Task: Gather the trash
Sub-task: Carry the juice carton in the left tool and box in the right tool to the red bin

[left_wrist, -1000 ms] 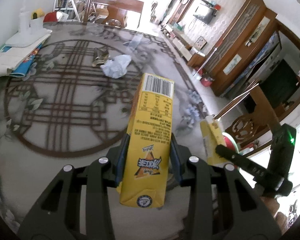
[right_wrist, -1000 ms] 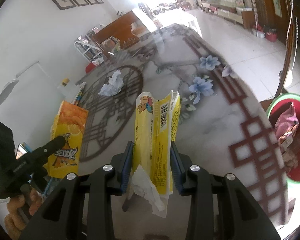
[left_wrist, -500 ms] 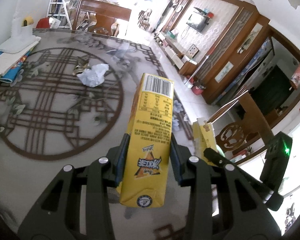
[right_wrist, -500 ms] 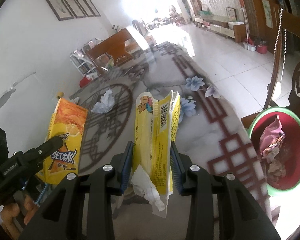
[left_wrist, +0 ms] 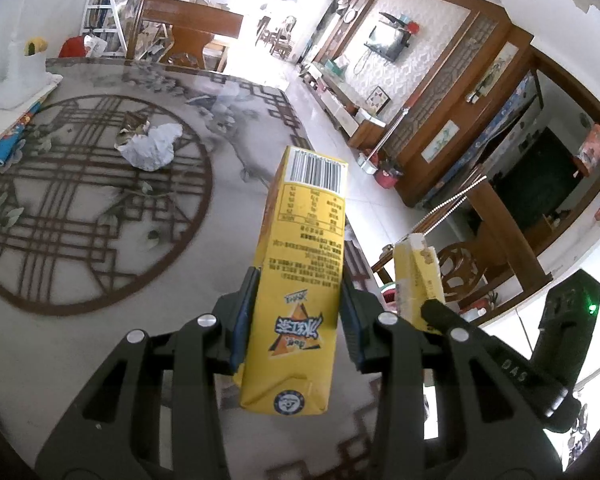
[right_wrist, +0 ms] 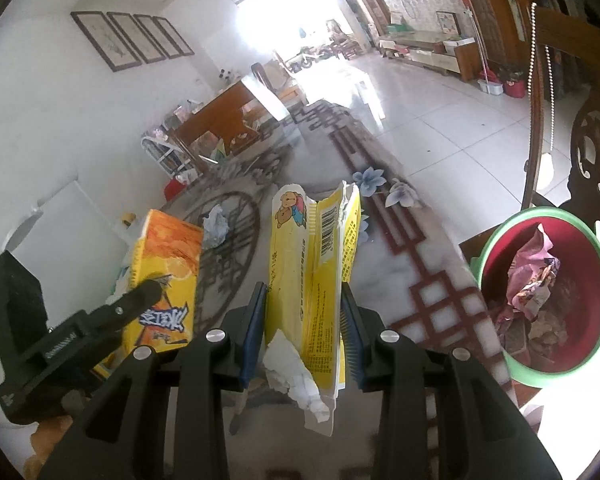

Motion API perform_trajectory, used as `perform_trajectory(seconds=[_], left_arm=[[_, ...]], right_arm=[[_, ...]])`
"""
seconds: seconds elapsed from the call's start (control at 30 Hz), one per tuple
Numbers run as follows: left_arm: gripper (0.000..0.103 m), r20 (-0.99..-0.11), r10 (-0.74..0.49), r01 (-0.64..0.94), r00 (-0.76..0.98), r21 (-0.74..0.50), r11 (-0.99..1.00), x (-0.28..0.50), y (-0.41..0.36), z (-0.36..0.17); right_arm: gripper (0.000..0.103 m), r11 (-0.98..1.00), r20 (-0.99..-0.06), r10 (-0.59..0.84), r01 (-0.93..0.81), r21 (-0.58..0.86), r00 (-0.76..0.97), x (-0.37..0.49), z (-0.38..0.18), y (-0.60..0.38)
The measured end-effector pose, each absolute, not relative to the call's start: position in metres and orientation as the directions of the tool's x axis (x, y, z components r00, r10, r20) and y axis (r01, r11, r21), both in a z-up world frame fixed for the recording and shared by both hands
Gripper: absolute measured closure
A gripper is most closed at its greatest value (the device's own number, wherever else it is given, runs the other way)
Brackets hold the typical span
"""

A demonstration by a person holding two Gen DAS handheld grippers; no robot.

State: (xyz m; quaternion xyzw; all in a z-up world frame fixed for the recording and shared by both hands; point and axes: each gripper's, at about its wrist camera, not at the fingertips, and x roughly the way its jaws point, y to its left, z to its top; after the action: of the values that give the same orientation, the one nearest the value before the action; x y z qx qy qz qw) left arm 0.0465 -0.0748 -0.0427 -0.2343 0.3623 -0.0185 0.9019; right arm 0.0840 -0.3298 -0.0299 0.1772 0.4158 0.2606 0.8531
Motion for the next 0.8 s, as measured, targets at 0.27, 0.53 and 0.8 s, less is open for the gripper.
perform_trajectory(seconds=[0.27, 0.53, 0.8], left_arm=[[0.066, -0.651, -0.240, -0.085, 0.720, -0.426, 0.901, 0.055, -0.102, -0.045], [0.066, -0.671, -0.276, -0.029, 0.688, -0.405, 0.914, 0.063, -0.124, -0.052], [0.066, -0.693, -0.262, -0.021, 0.671, -0.372, 0.928, 0.068, -0.133, -0.058]], right_arm=[[0.068, 0.811, -0.612, 0.570, -0.260, 0.524, 0.547, 0.086, -0.023, -0.362], [0.068, 0.804, -0.601, 0.555, -0.184, 0.566, 0.575, 0.087, -0.029, -0.407], [0.068, 0.798, -0.602, 0.532, -0.114, 0.592, 0.596, 0.090, -0.038, -0.442]])
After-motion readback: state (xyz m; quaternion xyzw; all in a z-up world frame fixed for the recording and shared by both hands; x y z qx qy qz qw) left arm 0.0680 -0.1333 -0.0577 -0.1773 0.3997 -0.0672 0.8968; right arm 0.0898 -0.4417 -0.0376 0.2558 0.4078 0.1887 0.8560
